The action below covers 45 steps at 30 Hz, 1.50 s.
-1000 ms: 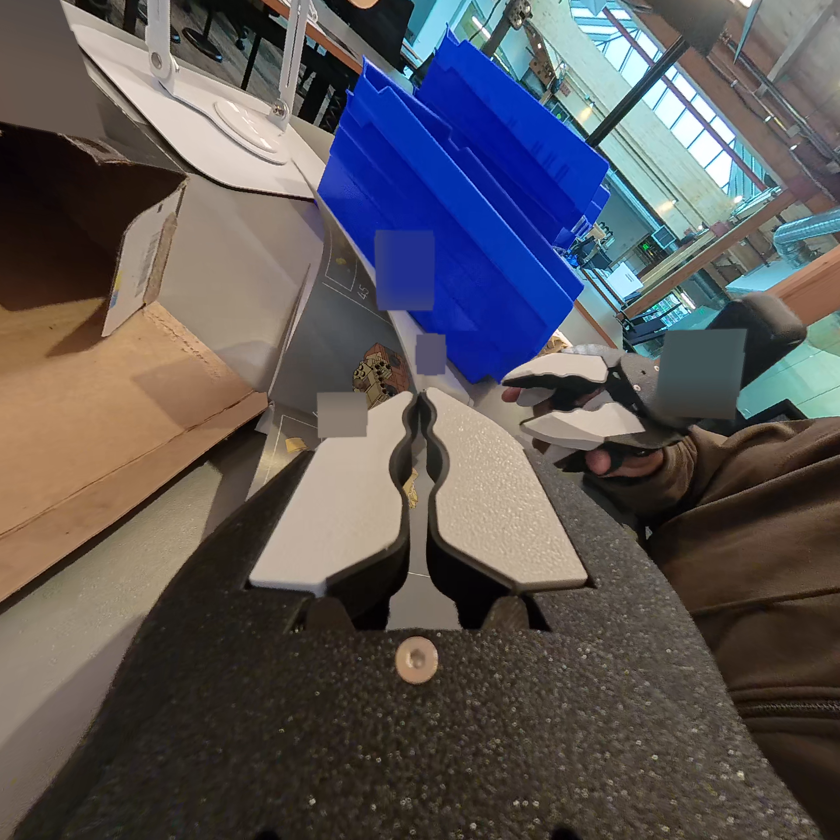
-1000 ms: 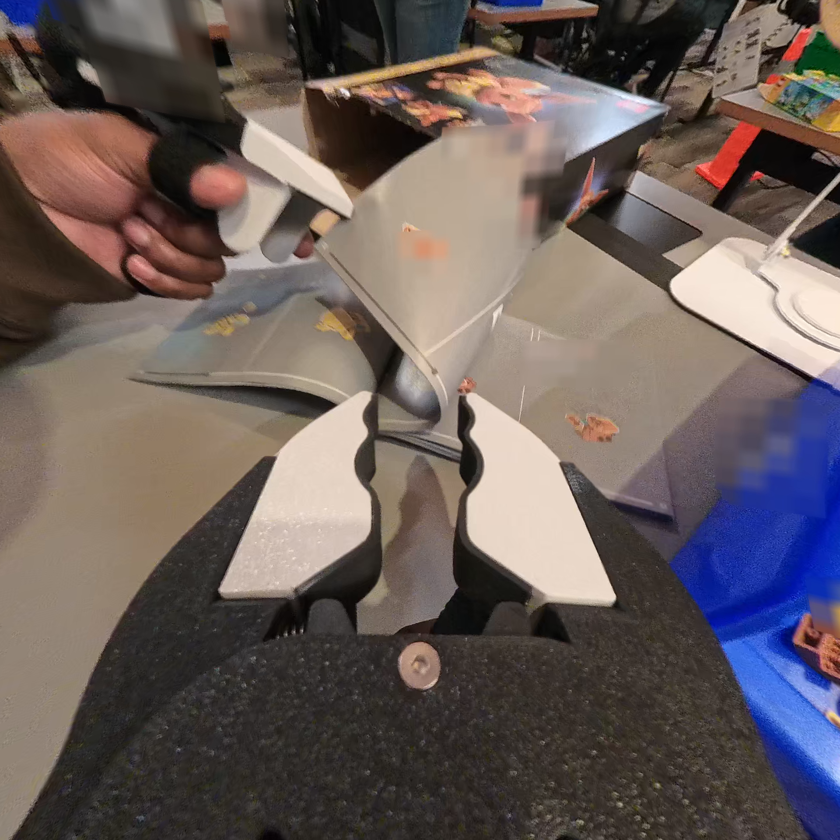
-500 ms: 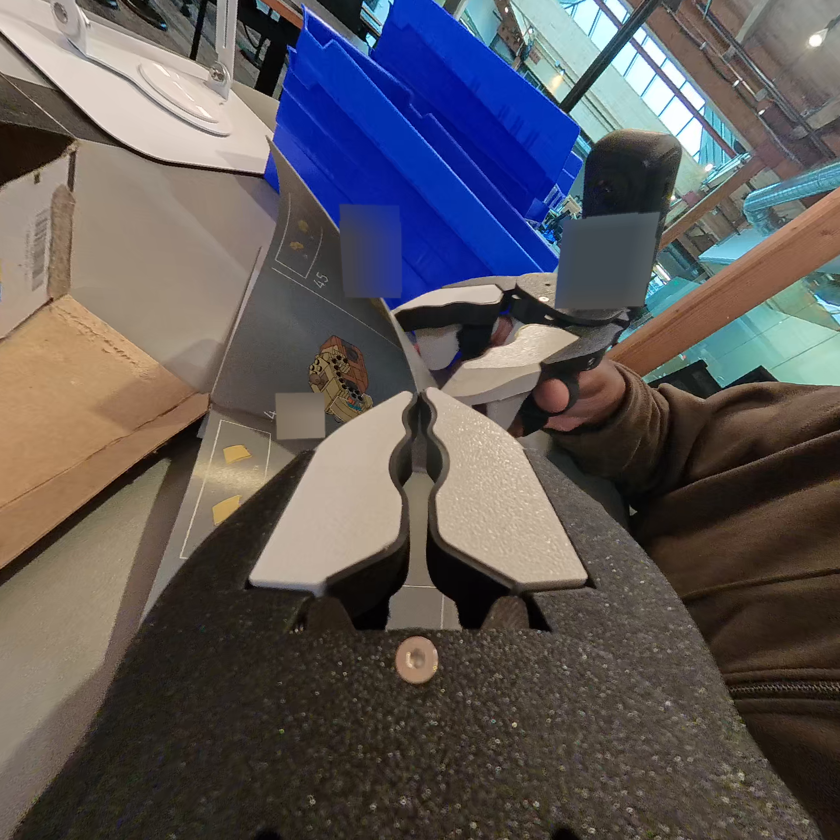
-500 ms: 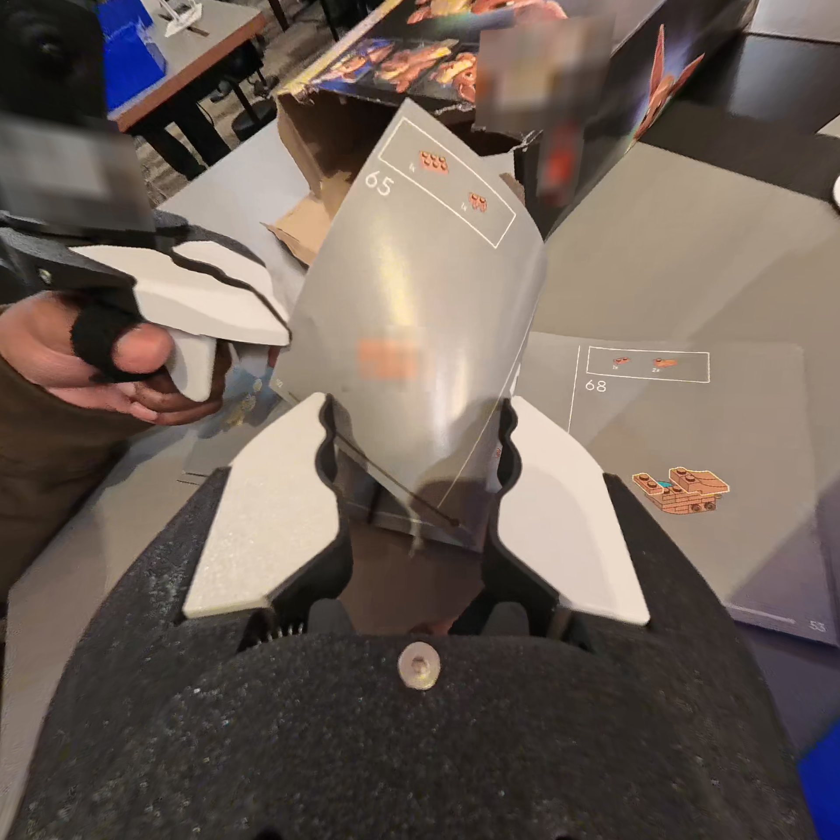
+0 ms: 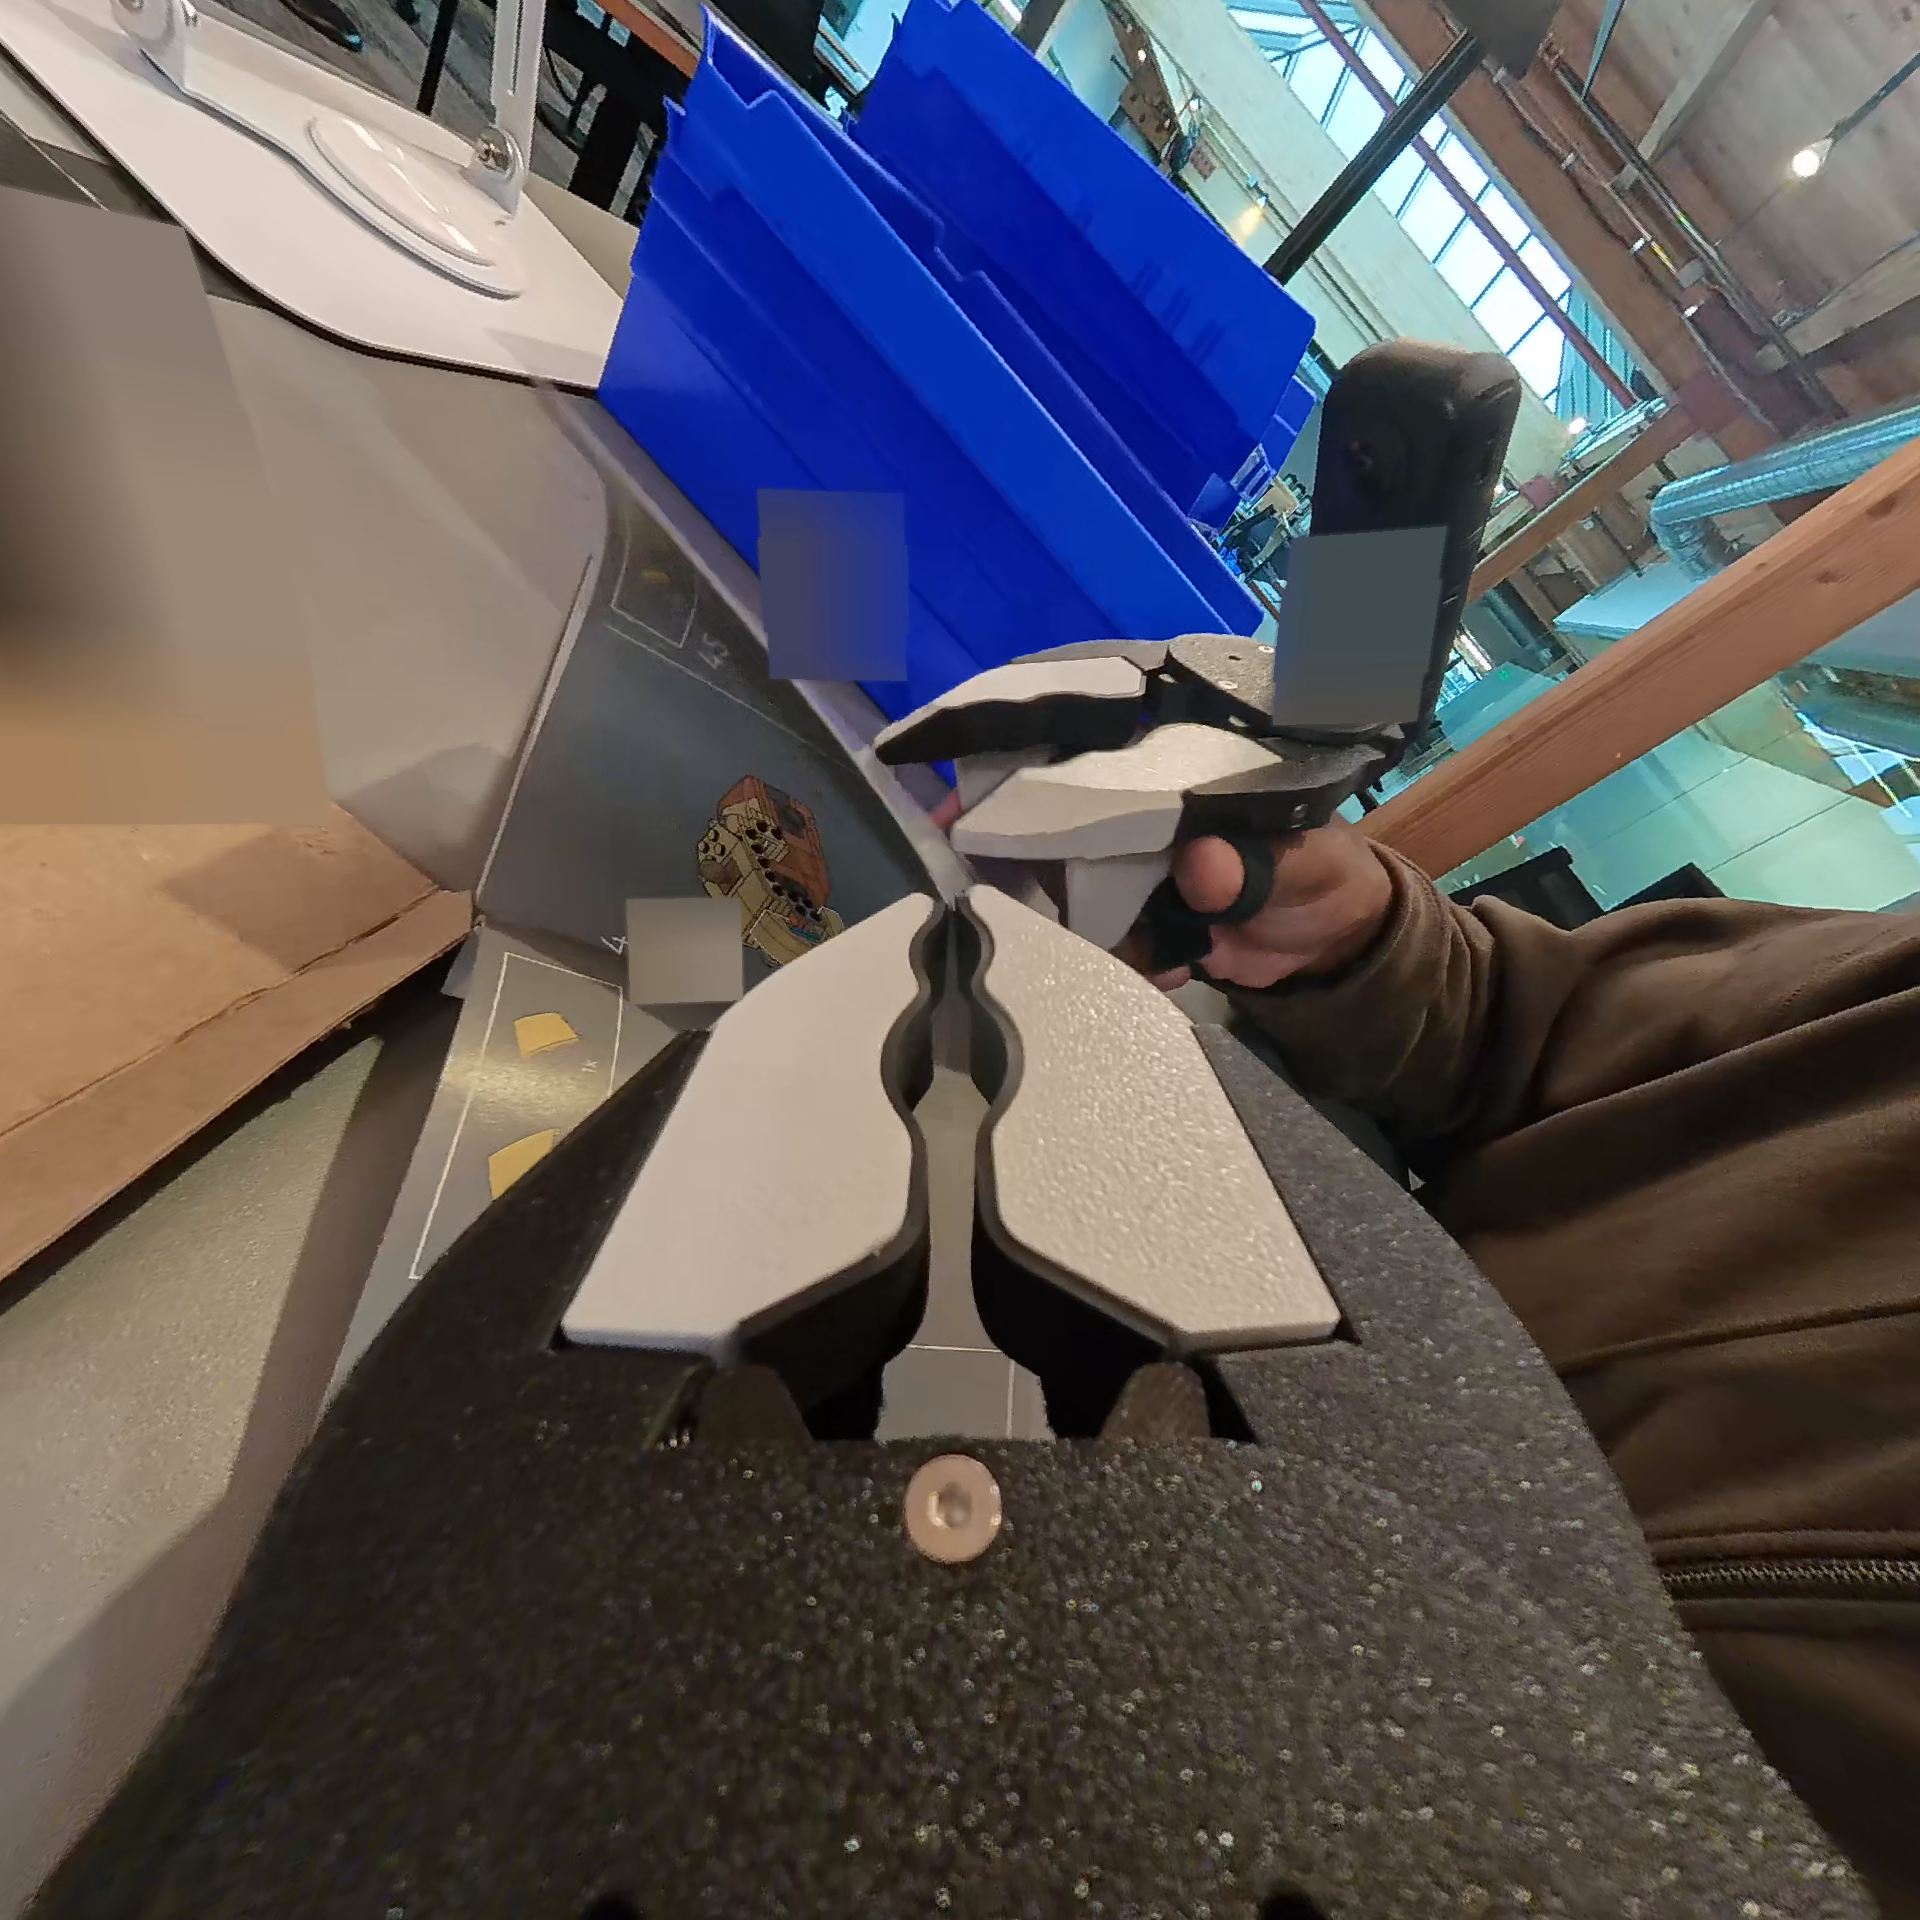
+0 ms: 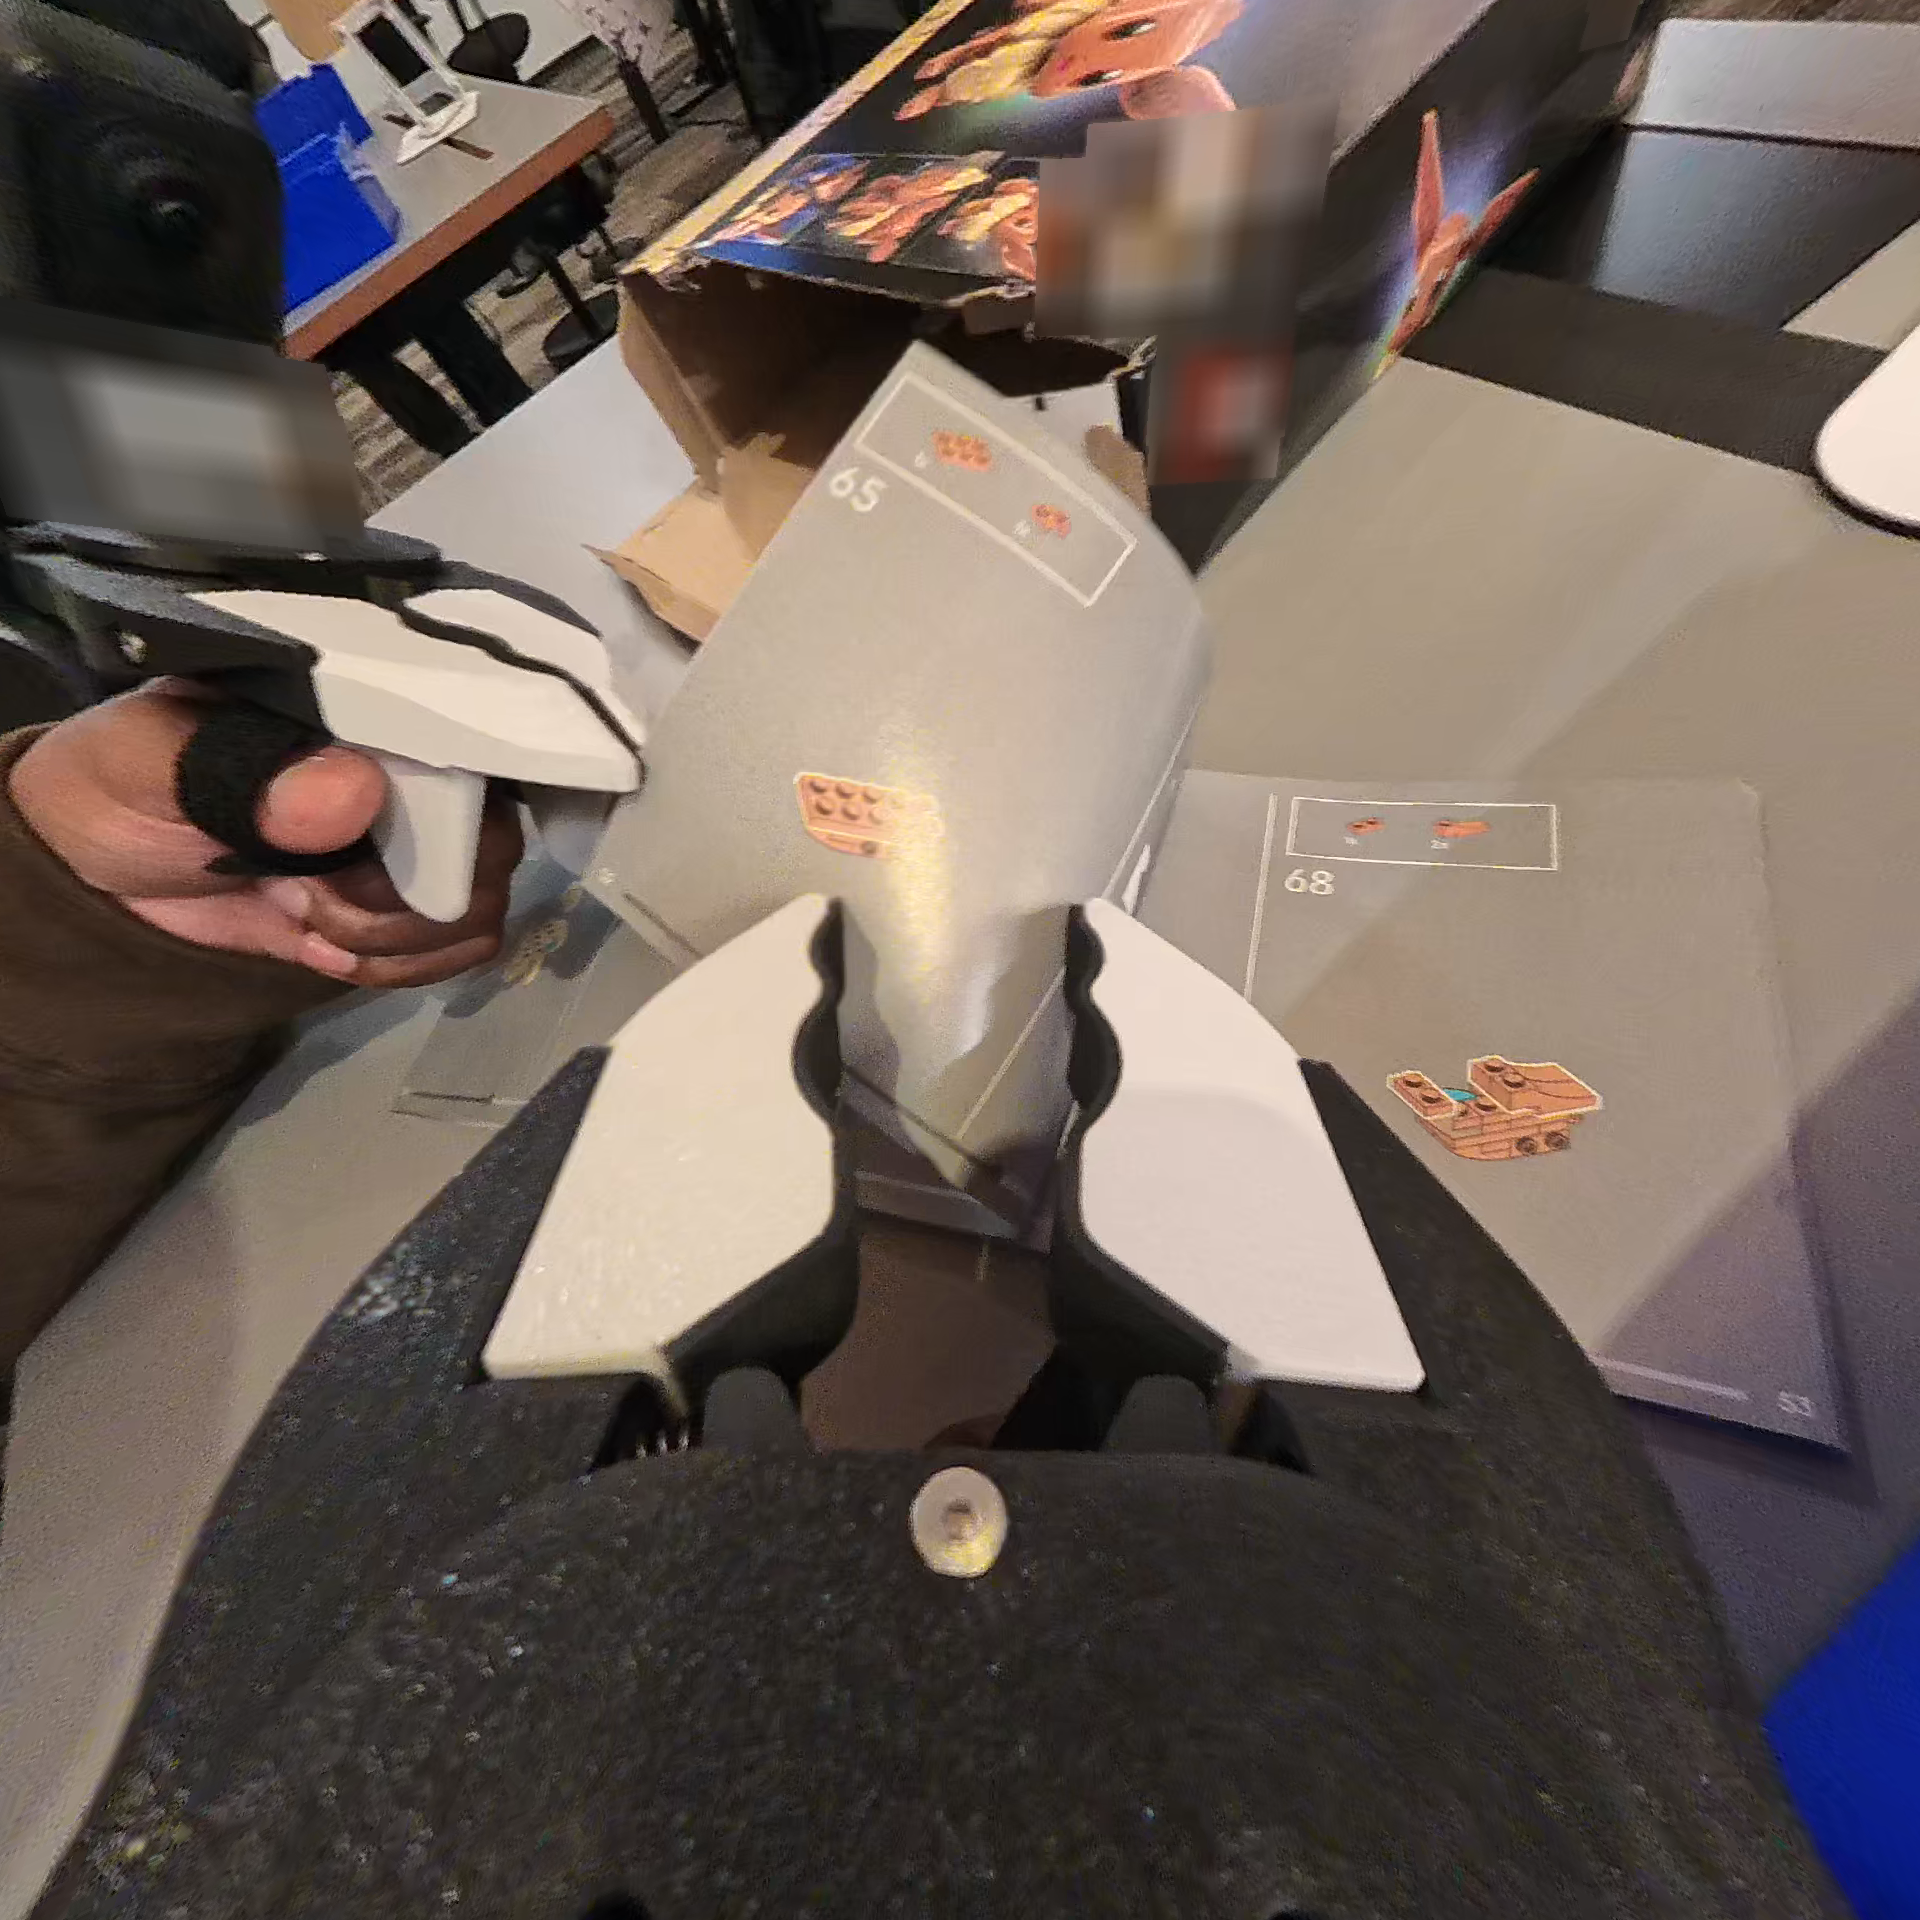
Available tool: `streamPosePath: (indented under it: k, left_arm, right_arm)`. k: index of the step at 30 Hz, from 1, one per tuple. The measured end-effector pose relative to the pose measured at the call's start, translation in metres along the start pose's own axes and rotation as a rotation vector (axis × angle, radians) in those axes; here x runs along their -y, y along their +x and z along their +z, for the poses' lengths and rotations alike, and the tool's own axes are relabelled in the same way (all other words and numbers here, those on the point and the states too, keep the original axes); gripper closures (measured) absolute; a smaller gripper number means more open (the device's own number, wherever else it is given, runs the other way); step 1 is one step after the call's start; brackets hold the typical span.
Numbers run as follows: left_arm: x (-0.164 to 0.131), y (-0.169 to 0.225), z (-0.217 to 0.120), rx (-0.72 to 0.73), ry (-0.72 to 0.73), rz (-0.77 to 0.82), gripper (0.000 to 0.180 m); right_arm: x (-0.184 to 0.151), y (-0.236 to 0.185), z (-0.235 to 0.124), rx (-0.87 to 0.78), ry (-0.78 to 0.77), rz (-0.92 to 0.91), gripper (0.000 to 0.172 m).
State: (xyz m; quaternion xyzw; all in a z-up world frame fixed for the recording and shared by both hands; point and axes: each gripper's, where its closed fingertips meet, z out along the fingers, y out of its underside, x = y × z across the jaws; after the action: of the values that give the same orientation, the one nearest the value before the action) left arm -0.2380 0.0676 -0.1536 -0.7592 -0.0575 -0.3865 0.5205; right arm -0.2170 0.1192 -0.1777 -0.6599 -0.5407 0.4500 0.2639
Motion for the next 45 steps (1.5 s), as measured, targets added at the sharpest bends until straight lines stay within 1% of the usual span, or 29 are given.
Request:
streamPosePath:
  k: [3,6,9,12,14,18,22,27,31,36,45]
  left_arm:
    - [-0.001,0.001,0.001,-0.001,-0.004,0.005,0.179]
    - [-0.004,0.001,0.004,0.005,-0.016,0.008,0.18]
    - [-0.007,0.001,0.007,0.01,-0.028,0.011,0.18]
    - [-0.01,-0.002,0.009,0.035,-0.046,0.019,0.179]
    - [-0.011,-0.004,0.01,0.051,-0.055,0.02,0.176]
    - [-0.01,-0.004,0.008,0.044,-0.049,0.021,0.177]
    - [-0.006,-0.007,0.006,0.073,-0.033,0.04,0.176]
    - [0.005,-0.007,0.002,0.083,0.031,0.068,0.173]
    - [0.014,-0.001,0.0,0.047,0.091,0.086,0.172]
    - [0.025,0.013,-0.004,-0.041,0.17,0.095,0.172]
    - [0.028,0.02,-0.005,-0.089,0.197,0.104,0.173]
  right_arm:
    - [-0.003,-0.009,0.002,0.03,-0.031,-0.026,0.11]
    - [-0.009,-0.012,0.006,0.017,-0.058,-0.076,0.102]
    - [-0.012,-0.01,0.008,0.006,-0.07,-0.086,0.105]
    - [-0.012,-0.007,0.008,-0.011,-0.071,-0.093,0.113]
    - [-0.012,-0.005,0.008,-0.024,-0.068,-0.1,0.119]
    - [-0.008,0.0,0.004,-0.032,-0.039,-0.084,0.132]
    - [-0.007,-0.002,0.003,0.008,-0.035,-0.056,0.13]
    - [-0.004,-0.012,0.0,0.084,-0.025,-0.033,0.127]
    - [-0.001,-0.023,-0.003,0.158,-0.015,-0.013,0.126]
    - [0.001,-0.031,-0.004,0.213,-0.007,0.012,0.125]
    - [0.001,-0.039,-0.006,0.26,-0.005,0.012,0.125]
